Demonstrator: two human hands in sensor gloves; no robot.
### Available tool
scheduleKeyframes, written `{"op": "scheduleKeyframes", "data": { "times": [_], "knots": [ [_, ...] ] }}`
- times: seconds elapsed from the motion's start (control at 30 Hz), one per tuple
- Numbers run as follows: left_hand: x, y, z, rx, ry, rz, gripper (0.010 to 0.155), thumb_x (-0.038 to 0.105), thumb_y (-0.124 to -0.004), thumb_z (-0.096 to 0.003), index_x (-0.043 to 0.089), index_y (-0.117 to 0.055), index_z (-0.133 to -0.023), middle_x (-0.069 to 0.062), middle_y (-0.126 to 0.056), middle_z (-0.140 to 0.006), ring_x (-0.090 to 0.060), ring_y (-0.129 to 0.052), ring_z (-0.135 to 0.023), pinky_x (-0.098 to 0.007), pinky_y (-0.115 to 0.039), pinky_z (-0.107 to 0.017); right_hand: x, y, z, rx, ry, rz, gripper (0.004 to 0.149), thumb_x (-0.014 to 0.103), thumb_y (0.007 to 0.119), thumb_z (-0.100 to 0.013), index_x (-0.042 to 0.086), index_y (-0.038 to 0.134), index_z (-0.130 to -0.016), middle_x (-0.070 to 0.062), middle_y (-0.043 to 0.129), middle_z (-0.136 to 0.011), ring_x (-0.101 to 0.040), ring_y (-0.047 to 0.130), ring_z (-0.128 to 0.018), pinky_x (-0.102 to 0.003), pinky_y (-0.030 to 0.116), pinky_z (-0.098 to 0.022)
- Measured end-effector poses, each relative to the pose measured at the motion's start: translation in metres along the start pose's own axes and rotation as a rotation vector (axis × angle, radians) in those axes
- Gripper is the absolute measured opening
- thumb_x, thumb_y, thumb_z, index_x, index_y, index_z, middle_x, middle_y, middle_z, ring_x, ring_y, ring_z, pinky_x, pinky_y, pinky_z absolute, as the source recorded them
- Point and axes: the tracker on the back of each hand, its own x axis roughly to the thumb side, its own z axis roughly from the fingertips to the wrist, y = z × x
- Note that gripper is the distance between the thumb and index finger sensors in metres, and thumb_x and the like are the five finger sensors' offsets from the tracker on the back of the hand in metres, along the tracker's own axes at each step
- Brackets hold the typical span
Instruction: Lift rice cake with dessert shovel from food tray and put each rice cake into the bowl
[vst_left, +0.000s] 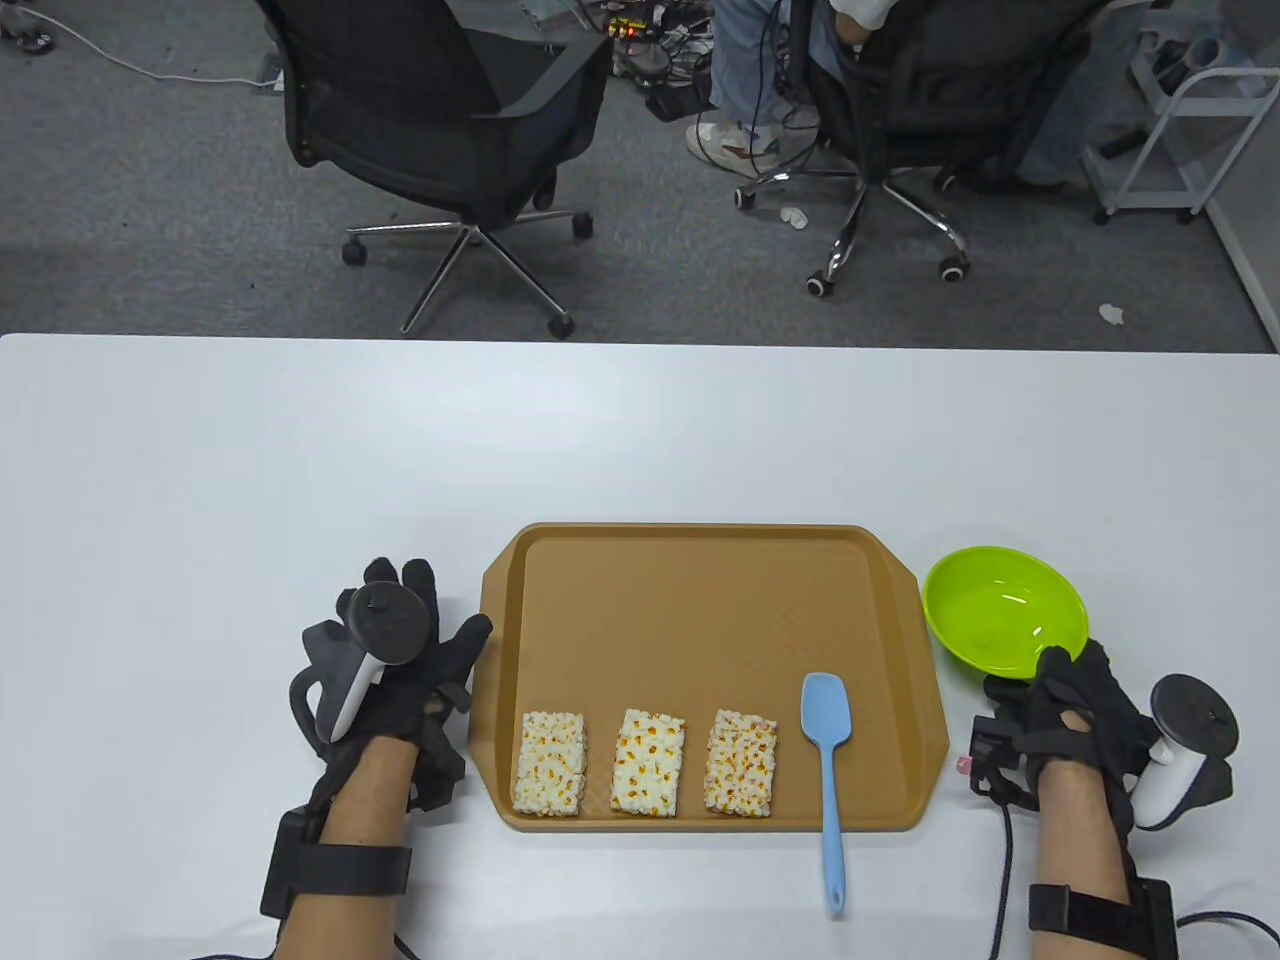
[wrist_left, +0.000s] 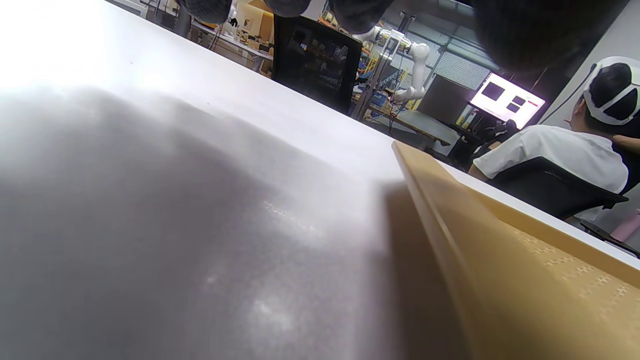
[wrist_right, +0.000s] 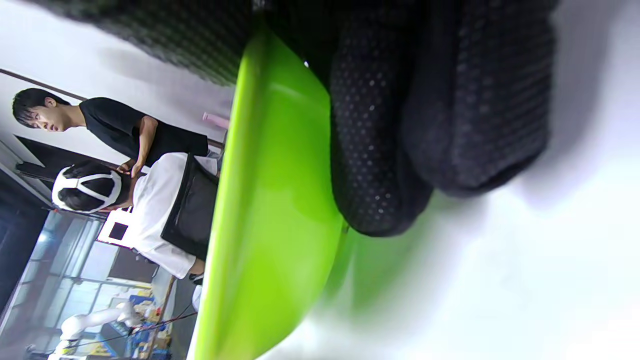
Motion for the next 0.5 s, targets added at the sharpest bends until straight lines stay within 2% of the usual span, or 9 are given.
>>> {"op": "scheduleKeyframes", "data": {
  "times": [0.27, 0.33, 0.43, 0.5],
  "knots": [
    [-0.001, 0.002, 0.0, -0.001, 0.001, 0.017, 0.085, 0.067, -0.072, -0.0426, 0.03, -0.035, -0.109, -0.007, -0.021, -0.121, -0.049, -0.027, -0.109, -0.072, -0.028, -0.073, -0.002, 0.0, -0.001, -0.035, 0.066, 0.036, 0.066, 0.036, 0.075, -0.04, 0.01, 0.053, -0.097, -0.015, 0.079, -0.091, -0.026, 0.115, -0.043, -0.034, 0.099, -0.03],
    [-0.002, 0.003, 0.0, 0.001, 0.003, 0.022, 0.085, 0.067, -0.072, -0.0426, 0.03, -0.035, -0.109, -0.007, -0.021, -0.121, -0.049, -0.027, -0.109, -0.072, -0.028, -0.073, -0.001, -0.002, 0.001, -0.044, 0.088, 0.058, 0.067, 0.038, 0.075, -0.04, 0.009, 0.053, -0.097, -0.015, 0.08, -0.09, -0.026, 0.115, -0.044, -0.034, 0.099, -0.03],
    [-0.004, 0.003, 0.0, -0.004, 0.016, 0.023, 0.085, 0.067, -0.072, -0.0427, 0.029, -0.035, -0.109, -0.007, -0.022, -0.121, -0.049, -0.027, -0.109, -0.072, -0.028, -0.073, 0.005, -0.011, 0.009, -0.108, 0.104, 0.151, 0.073, 0.045, 0.074, -0.04, 0.008, 0.049, -0.098, -0.018, 0.077, -0.091, -0.028, 0.113, -0.048, -0.037, 0.097, -0.032],
    [-0.005, 0.003, -0.001, -0.009, 0.029, 0.009, 0.085, 0.068, -0.072, -0.0425, 0.029, -0.035, -0.109, -0.007, -0.022, -0.121, -0.051, -0.027, -0.108, -0.073, -0.028, -0.072, 0.013, -0.016, 0.02, -0.168, 0.045, 0.209, 0.079, 0.049, 0.073, -0.039, 0.009, 0.042, -0.1, -0.02, 0.067, -0.096, -0.033, 0.106, -0.06, -0.045, 0.091, -0.039]
  ]
}}
